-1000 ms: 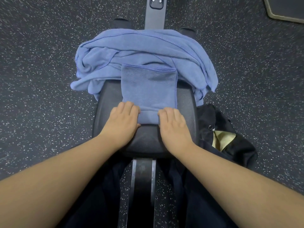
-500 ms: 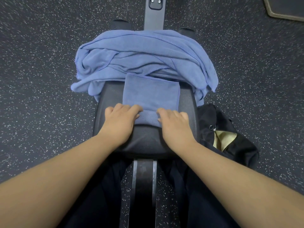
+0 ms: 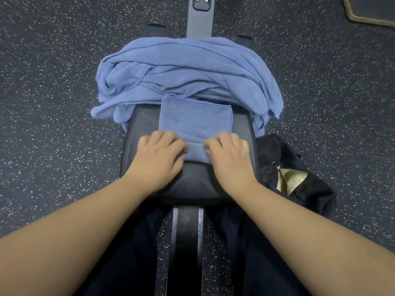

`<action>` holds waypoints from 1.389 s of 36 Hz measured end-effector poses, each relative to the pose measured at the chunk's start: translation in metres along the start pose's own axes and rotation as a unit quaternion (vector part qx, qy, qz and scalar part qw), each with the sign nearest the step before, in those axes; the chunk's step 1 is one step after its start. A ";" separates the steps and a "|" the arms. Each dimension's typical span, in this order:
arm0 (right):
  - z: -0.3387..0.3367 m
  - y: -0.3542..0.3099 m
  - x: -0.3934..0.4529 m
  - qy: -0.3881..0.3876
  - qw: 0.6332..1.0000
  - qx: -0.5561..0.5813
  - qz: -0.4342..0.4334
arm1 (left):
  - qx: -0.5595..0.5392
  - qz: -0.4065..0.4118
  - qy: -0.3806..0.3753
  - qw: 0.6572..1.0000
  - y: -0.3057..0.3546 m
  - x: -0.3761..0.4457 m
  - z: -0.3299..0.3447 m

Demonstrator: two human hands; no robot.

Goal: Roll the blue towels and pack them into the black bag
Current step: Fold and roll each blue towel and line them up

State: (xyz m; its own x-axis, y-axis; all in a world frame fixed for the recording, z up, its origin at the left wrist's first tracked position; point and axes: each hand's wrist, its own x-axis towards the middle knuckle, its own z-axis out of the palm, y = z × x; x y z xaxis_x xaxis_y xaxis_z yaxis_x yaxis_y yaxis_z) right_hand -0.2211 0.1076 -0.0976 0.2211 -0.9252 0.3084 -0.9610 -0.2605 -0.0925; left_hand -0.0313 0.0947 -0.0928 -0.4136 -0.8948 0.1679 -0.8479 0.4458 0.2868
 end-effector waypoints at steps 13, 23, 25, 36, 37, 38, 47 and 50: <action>0.009 -0.005 -0.007 0.010 0.999 -0.028 -0.044 | 0.015 -0.017 -0.032 0.999 -0.010 0.001 0.004; 0.011 0.003 0.001 -0.024 0.999 -0.016 -0.032 | -0.012 -0.017 -0.021 1.000 -0.013 0.005 0.006; 0.012 0.004 0.002 -0.043 0.999 -0.011 -0.016 | -0.026 -0.023 -0.039 0.999 -0.014 0.006 0.005; 0.006 0.004 0.000 -0.063 0.998 -0.002 -0.029 | -0.011 -0.043 -0.116 0.992 -0.015 0.006 -0.004; 0.007 0.004 0.000 -0.055 0.998 -0.014 -0.027 | -0.013 -0.040 -0.109 0.993 -0.015 0.006 -0.004; 0.008 0.003 0.001 -0.046 0.998 -0.024 -0.025 | -0.012 -0.037 -0.096 0.995 -0.015 0.005 -0.005; 0.010 0.007 0.001 -0.020 0.999 -0.032 -0.006 | -0.055 0.039 -0.042 0.997 -0.016 0.003 -0.006; 0.009 0.007 0.001 -0.019 1.000 -0.021 0.011 | -0.052 0.016 -0.054 0.997 -0.017 0.003 -0.005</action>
State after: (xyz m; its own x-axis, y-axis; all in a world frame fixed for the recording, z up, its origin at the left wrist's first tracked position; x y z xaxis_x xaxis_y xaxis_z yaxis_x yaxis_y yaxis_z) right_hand -0.2263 0.1020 -0.1067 0.2059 -0.9403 0.2711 -0.9714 -0.2298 -0.0592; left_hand -0.0164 0.0849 -0.0929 -0.4782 -0.8748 0.0781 -0.7967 0.4695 0.3805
